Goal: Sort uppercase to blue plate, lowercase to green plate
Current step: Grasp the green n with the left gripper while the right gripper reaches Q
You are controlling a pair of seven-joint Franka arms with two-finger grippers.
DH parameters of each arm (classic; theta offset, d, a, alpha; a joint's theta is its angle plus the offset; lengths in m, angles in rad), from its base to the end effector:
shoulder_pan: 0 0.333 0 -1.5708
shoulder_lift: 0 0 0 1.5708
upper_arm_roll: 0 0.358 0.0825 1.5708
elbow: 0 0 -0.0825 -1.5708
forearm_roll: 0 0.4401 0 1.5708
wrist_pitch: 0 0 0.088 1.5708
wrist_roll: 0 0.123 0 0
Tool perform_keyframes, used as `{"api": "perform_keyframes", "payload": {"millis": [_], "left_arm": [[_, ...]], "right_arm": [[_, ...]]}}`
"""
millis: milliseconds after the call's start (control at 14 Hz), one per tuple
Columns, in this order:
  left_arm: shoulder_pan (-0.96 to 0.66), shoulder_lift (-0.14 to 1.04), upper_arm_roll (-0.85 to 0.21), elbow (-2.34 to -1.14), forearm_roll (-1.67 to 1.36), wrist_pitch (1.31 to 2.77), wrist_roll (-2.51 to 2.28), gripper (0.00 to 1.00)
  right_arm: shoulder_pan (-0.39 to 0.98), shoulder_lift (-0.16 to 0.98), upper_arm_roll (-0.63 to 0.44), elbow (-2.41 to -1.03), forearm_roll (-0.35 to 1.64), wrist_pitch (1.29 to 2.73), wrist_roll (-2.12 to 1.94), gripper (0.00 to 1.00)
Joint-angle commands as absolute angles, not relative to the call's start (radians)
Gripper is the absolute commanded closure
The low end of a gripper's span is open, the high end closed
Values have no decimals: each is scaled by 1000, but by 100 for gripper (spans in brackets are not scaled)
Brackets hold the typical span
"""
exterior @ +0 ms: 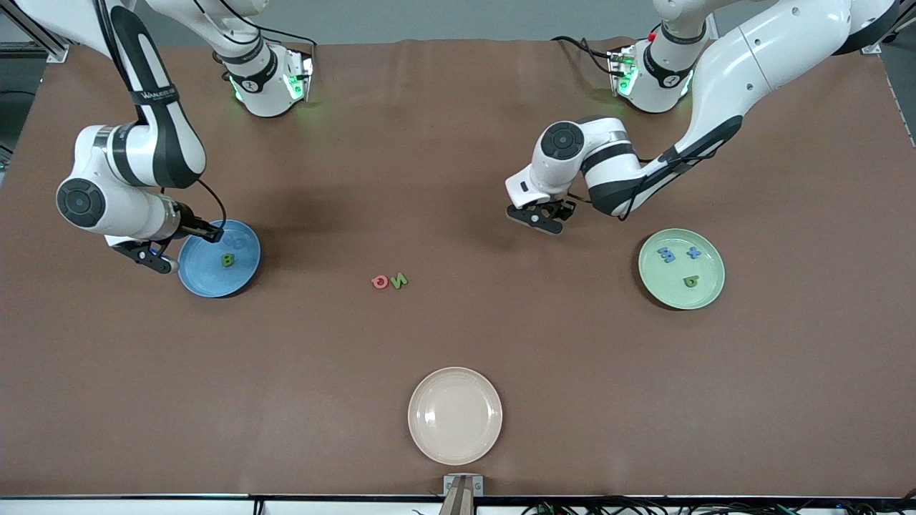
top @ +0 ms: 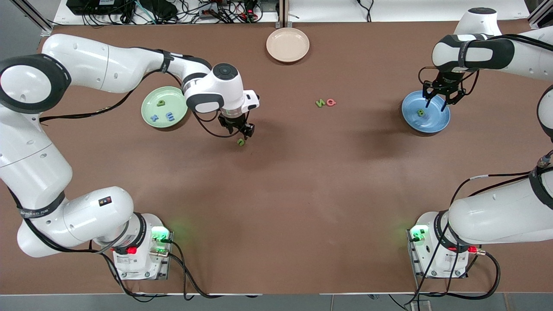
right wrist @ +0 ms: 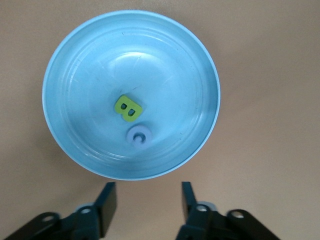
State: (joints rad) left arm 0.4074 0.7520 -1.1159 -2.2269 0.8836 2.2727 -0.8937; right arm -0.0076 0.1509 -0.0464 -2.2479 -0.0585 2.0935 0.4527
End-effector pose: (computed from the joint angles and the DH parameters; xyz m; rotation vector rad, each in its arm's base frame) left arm 0.4211 -0.3753 0.1745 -3.0597 0.6487 0.1546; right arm 0.5399 -0.0331 0.2626 2.9157 -0.6985 -0.4362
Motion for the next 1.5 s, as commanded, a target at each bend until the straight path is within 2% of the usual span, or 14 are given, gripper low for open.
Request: {"api": "perform_keyframes", "payload": {"millis": [0, 285, 570, 856, 998, 1212, 1426], "left_arm": [[374, 747, -1089, -2232, 874, 2308, -897, 34], [362, 746, -1060, -2253, 876, 2358, -897, 34], [356, 747, -1042, -2255, 876, 2367, -899, 39], [333, 747, -1019, -2255, 877, 2375, -897, 40], [331, 747, -1017, -2255, 877, 2375, -897, 46], [322, 746, -1015, -2253, 884, 2375, -899, 65], [321, 744, -1015, -2253, 887, 2375, -897, 76]], "right_arm": [[-8, 144, -45, -2246, -40, 2102, 451, 0], [43, 141, -43, -2241, 83, 2146, 520, 0], [202, 147, -43, -2223, 86, 2226, 847, 0], [320, 250, -43, -2133, 86, 2296, 1199, 0], [372, 320, -43, -2067, 87, 2316, 1348, 0], [443, 411, -41, -1996, 87, 2394, 1560, 0], [511, 530, -43, -1873, 81, 2401, 1733, 1]]}}
